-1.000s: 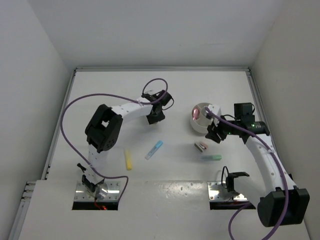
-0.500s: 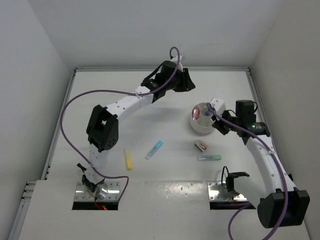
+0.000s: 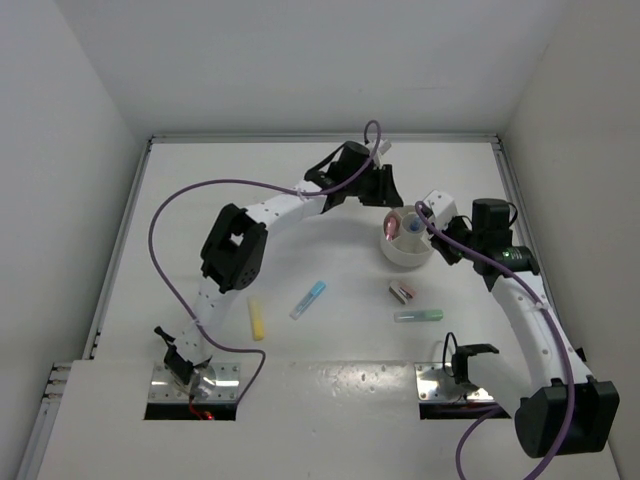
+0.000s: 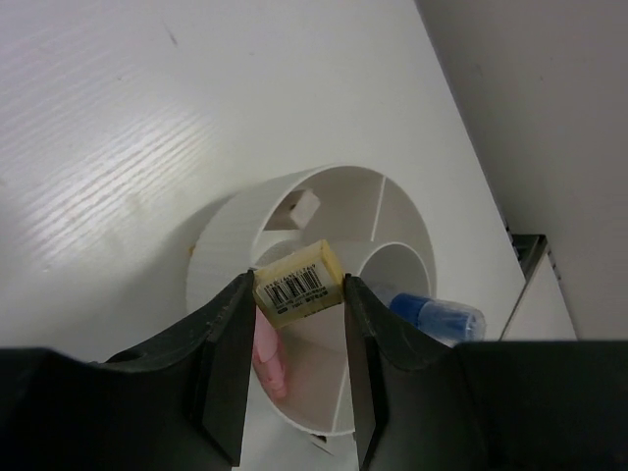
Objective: Sort the stationery into containers
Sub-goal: Place the stationery in the storage box.
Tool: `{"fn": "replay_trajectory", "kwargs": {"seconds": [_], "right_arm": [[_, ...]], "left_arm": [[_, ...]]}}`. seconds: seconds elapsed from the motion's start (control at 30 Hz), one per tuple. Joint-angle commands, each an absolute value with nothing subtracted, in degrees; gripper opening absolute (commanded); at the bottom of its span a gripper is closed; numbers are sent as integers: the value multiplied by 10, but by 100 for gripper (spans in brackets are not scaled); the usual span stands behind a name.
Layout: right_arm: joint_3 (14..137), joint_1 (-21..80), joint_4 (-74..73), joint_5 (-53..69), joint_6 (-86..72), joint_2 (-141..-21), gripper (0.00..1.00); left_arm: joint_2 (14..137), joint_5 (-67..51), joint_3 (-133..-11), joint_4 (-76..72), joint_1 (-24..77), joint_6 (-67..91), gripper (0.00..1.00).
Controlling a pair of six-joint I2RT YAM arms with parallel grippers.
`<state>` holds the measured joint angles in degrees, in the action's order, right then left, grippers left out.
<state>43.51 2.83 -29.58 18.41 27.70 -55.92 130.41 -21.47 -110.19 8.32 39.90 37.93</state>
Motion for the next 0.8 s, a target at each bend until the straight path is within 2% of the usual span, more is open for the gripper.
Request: {"fn": "replay_trajectory", "kwargs": {"seconds": [0.0, 0.5, 0.77], "right_arm": [[433, 31, -276, 180, 266, -556, 11], [433, 31, -281, 185, 266, -562, 12], [433, 31, -281, 191, 272, -562, 12]], "left_arm": [[1313, -262, -1143, 43, 410, 371, 0], [1363, -280, -1185, 31, 421, 387, 2], [1374, -268, -1196, 47, 421, 387, 21]]}}
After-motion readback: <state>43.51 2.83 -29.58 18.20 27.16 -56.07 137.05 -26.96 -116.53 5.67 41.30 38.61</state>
